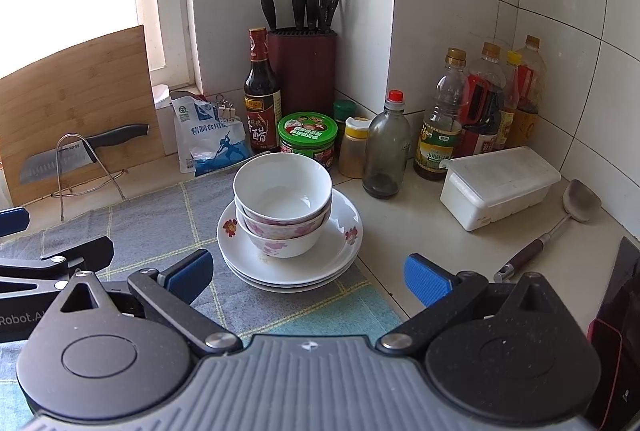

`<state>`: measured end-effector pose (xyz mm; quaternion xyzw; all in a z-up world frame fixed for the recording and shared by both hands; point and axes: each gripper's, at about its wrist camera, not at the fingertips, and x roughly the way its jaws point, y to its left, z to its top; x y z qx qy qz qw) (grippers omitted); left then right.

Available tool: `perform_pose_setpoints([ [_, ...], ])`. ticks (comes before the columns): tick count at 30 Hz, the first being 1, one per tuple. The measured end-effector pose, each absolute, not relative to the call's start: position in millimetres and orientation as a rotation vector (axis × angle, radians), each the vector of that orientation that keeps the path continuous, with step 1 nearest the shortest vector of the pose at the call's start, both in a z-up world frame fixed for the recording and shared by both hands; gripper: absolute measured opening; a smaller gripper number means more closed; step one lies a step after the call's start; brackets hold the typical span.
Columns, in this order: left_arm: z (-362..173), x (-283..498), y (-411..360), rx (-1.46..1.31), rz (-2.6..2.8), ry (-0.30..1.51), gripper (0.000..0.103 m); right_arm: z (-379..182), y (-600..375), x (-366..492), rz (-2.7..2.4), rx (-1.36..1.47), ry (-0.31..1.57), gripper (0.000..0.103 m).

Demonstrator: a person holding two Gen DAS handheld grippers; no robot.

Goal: Organize plates and bowls

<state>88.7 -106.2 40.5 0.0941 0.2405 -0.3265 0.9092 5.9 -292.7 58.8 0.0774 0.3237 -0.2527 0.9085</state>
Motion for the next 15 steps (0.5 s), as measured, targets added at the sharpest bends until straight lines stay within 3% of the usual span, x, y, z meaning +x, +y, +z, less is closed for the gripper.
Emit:
perform_pose_setpoints([
  [15, 42.2, 87.4, -105.2, 0.186, -0.682, 0.496, 0.102, 61.2, -291.7, 0.9, -0.529, 0.152, 0.658, 0.103],
])
